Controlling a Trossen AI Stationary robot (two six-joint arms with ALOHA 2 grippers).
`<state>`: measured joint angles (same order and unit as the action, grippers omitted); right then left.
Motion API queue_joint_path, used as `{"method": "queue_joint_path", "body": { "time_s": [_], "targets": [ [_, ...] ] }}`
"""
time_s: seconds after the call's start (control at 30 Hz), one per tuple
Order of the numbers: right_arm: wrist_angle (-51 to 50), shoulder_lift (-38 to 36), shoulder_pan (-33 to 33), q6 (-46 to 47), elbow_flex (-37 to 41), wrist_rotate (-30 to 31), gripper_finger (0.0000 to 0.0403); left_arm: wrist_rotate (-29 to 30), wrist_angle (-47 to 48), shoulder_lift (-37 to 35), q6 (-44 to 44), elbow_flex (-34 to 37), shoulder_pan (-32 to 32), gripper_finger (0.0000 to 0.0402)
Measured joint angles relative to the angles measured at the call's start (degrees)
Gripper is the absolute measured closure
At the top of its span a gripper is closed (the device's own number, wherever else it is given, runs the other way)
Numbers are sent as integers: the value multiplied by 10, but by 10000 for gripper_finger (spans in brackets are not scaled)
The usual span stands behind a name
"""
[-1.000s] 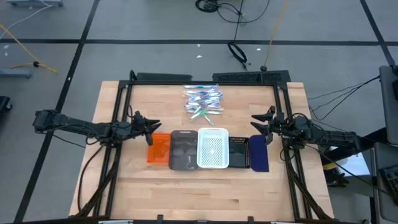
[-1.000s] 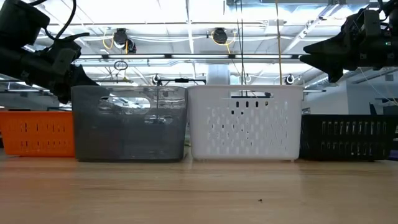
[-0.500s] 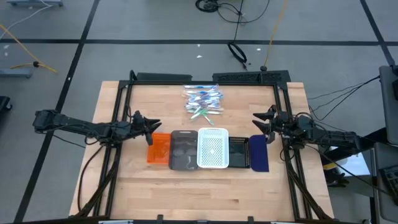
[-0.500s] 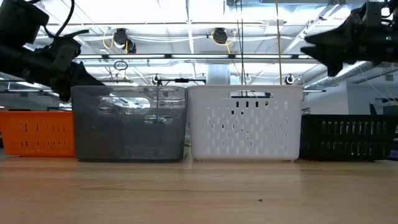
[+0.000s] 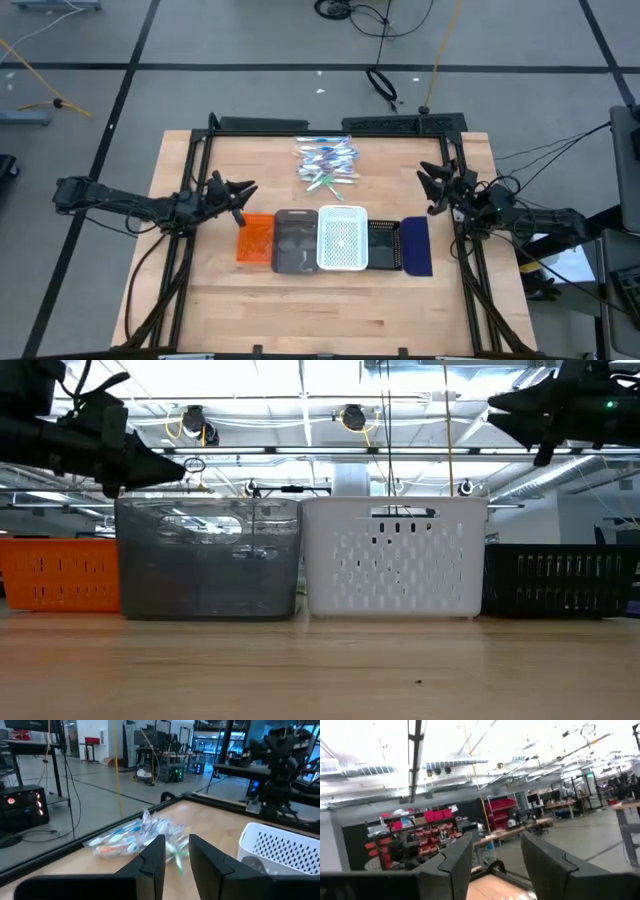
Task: Pick & Place Toothbrushes
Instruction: Put the purple toothbrush into the left black bin
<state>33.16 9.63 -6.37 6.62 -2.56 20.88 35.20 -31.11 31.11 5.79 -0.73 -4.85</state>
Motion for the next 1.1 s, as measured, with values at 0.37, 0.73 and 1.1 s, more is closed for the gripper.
{"method": "queue_joint_path", "body": {
  "time_s": [0.37,0.73,1.1],
  "targets": [
    [-8,364,-63,-13,-161,-8,266,0,-26,0,-11,0,42,316],
    [-21,666,-150,-32,-313,-154,266,-4,-18,1,-3,0,49,316],
    [-98,786,-151,-109,-378,-165,266,-4,-12,1,-9,0,49,316]
  ]
}}
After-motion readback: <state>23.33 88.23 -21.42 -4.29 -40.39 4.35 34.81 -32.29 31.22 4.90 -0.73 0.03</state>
